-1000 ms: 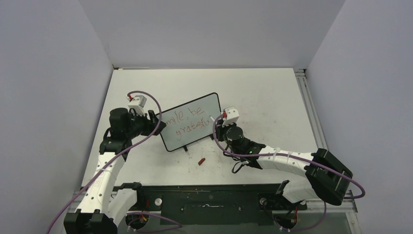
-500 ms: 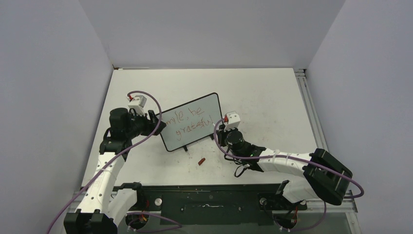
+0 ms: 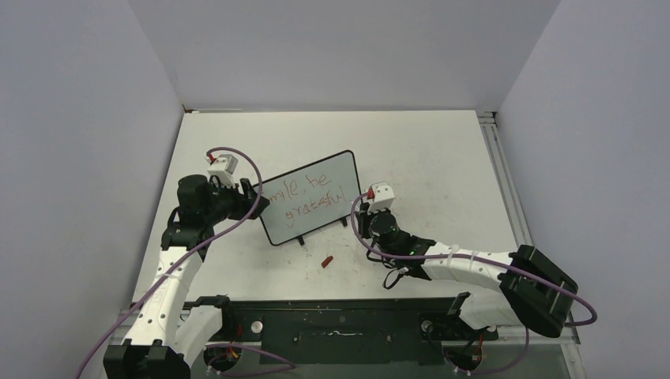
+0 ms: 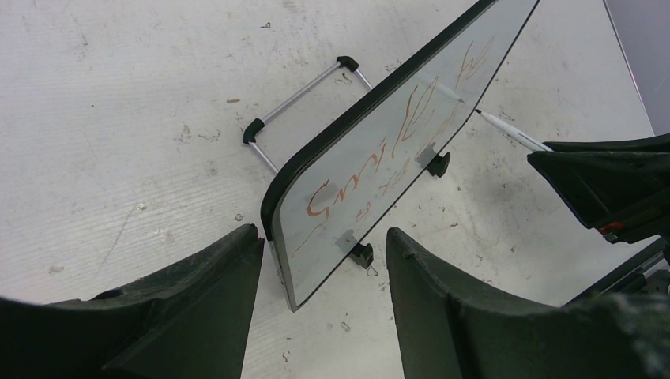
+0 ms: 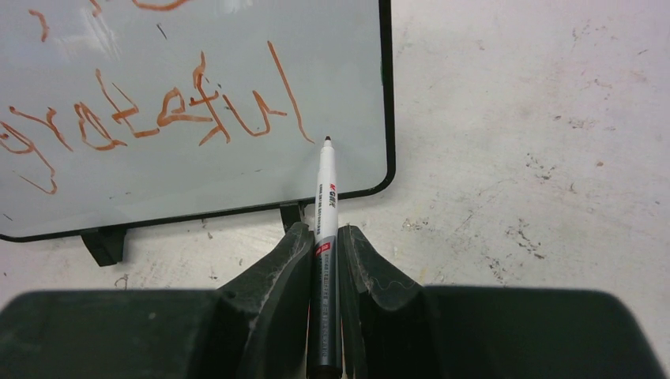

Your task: Write a sentence on the whiteboard

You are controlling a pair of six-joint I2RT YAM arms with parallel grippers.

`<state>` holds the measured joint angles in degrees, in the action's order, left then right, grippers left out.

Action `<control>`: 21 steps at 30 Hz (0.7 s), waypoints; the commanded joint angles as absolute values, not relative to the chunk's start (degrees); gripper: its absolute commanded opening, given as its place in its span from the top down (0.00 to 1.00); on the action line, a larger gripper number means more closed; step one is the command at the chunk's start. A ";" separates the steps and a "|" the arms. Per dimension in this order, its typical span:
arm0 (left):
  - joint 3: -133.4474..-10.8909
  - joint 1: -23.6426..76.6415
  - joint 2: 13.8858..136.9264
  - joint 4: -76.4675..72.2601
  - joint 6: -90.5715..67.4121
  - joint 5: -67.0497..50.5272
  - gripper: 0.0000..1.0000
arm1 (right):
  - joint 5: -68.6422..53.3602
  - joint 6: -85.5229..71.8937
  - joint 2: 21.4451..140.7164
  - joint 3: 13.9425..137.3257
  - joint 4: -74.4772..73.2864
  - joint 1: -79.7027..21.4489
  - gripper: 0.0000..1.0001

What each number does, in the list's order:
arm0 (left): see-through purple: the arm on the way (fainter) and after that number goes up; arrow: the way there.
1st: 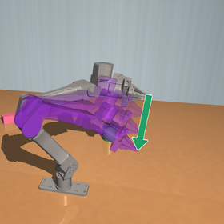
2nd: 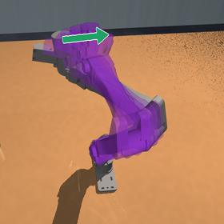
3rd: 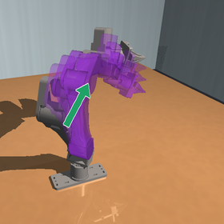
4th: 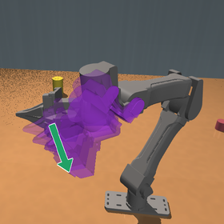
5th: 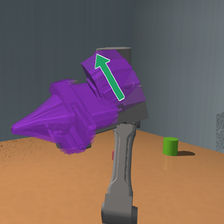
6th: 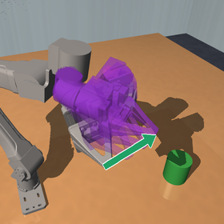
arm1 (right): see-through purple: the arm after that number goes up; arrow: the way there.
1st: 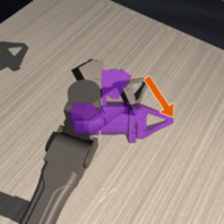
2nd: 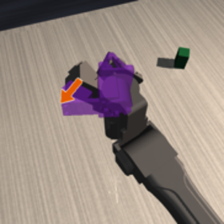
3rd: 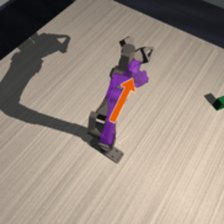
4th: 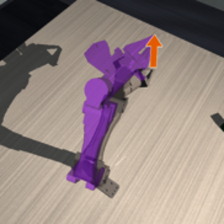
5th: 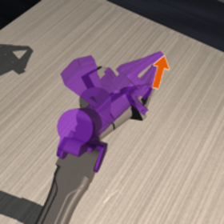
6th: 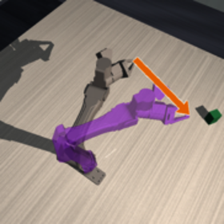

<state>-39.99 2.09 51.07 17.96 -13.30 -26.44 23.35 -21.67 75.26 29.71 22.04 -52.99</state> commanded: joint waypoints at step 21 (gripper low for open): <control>-41.13 1.85 50.01 16.08 -13.18 -27.78 0.43 | 25.49 -21.00 75.01 30.57 25.44 -53.53 0.95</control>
<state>-39.99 2.09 50.68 17.96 -13.30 -26.46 24.91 -21.43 74.39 29.69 22.24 -52.99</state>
